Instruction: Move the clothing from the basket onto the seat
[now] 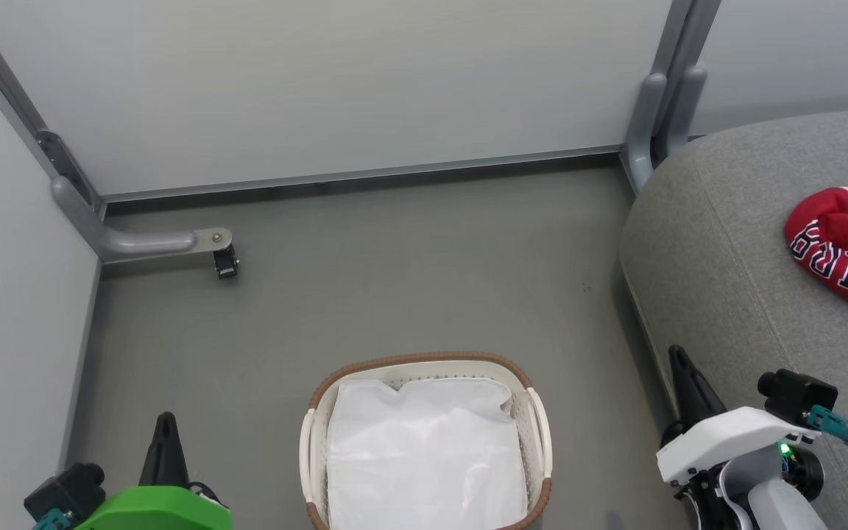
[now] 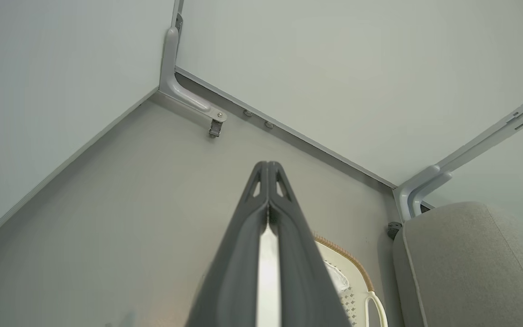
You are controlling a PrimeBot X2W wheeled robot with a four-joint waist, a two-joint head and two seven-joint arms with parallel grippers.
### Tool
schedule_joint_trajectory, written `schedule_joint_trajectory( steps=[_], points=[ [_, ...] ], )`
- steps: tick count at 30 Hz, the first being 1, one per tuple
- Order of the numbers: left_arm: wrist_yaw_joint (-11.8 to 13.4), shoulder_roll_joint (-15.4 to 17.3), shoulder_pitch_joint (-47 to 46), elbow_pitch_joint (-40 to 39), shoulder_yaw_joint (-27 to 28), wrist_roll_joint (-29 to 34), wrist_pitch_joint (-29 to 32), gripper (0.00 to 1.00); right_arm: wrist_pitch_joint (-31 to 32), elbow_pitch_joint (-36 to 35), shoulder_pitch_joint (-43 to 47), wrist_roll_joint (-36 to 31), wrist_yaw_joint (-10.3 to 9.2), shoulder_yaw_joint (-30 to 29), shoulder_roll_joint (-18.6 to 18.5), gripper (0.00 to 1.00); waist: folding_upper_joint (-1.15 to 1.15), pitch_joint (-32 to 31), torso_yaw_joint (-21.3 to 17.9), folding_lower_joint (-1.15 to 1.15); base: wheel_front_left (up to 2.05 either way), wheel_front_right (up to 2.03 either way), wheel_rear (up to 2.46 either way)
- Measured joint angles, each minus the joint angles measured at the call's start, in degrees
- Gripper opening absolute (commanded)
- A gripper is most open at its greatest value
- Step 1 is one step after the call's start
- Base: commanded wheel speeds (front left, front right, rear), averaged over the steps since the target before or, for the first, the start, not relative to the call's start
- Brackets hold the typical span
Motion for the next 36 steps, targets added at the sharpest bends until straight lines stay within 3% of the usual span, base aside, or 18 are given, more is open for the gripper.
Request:
schedule_joint_trajectory(
  steps=[36],
  points=[
    [-2.0,0.03,-2.72,-1.93,2.2,-26.16,6.86,0.0,6.94,-3.71,0.7,27.5,-0.01,-3.99,-0.12,0.0,0.0,-0.62,-0.08,0.0,0.0,0.0,0.0]
  ],
)
